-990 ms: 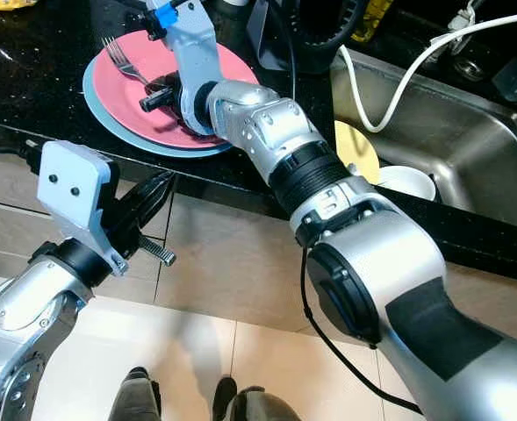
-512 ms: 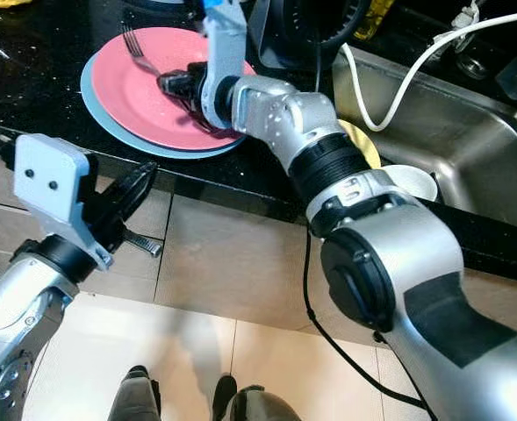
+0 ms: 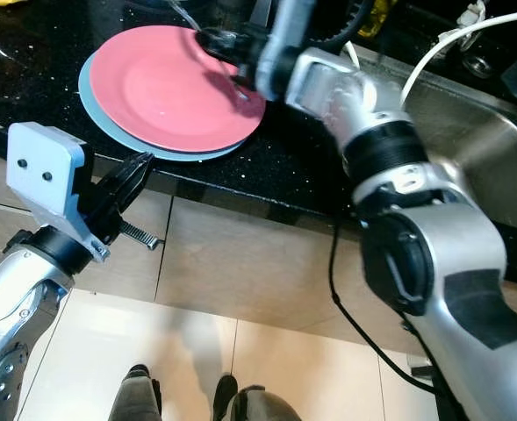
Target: Kitchen organization
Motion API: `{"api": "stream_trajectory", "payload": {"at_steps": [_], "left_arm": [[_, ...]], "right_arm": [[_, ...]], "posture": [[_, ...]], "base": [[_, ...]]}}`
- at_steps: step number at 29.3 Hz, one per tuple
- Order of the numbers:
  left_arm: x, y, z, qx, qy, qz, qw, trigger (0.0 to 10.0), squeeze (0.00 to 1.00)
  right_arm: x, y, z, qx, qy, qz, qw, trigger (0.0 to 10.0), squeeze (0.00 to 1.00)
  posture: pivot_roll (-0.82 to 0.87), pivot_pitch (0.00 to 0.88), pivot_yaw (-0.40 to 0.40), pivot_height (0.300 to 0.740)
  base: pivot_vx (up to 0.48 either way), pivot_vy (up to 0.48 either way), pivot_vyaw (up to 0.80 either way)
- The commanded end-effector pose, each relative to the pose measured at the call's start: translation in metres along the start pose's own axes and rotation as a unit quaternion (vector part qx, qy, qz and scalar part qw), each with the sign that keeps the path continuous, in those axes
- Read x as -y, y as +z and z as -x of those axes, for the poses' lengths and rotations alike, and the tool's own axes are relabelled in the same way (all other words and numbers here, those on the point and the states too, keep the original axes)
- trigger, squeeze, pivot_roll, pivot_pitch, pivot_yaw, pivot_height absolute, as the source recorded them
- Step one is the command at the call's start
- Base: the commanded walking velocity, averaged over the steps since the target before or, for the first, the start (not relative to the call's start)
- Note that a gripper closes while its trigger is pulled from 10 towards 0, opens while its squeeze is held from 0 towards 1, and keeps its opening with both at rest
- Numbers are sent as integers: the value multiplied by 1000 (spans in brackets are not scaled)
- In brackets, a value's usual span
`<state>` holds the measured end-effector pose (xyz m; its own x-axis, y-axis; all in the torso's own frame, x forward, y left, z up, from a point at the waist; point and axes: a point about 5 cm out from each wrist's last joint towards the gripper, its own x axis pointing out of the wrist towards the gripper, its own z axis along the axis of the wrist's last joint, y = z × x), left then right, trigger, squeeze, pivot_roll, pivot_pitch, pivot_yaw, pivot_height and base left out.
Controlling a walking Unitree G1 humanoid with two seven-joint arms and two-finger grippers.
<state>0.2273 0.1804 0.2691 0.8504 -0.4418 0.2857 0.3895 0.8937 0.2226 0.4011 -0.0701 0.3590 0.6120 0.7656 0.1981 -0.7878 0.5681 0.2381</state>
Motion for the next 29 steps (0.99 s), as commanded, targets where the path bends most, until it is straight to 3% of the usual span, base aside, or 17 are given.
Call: {"api": "stream_trajectory", "payload": {"at_steps": [1,3,10,14,18,21,23,29], "left_arm": [[6,0,-1,-2,-22,0,1000,10000,0],[5,0,-4,1,-26,0,1000,10000,0],[4,1,-7,5,-32,-1,999,10000,0],[4,-1,-14,8,-50,2,999,10000,0],[7,-1,-17,11,-61,7,998,10000,0],[12,-3,-23,14,-79,14,997,10000,0],[14,-3,-25,15,-83,15,996,10000,0],[20,-5,-33,22,-104,22,994,10000,0]], "right_arm": [[8,8,17,13,13,0,1000,0,0],[15,10,35,14,27,10,999,0,0],[20,6,56,12,43,25,999,0,0],[35,-7,85,32,-5,21,999,0,0],[40,-10,91,41,-32,14,999,0,0],[57,-13,104,70,-112,-1,991,0,0],[59,-14,107,78,-127,-2,989,0,0],[69,-20,116,119,-187,-19,975,0,0]], "posture": [[231,187,-227,740],[227,173,-214,740],[226,167,-212,740],[210,139,-172,740],[205,128,-156,740],[197,119,-147,740],[196,113,-141,740],[195,103,-129,740]], "base": [[0,0,0],[0,0,0],[0,0,0],[0,0,0],[0,0,0],[0,0,0],[0,0,0],[0,0,-721]]}}
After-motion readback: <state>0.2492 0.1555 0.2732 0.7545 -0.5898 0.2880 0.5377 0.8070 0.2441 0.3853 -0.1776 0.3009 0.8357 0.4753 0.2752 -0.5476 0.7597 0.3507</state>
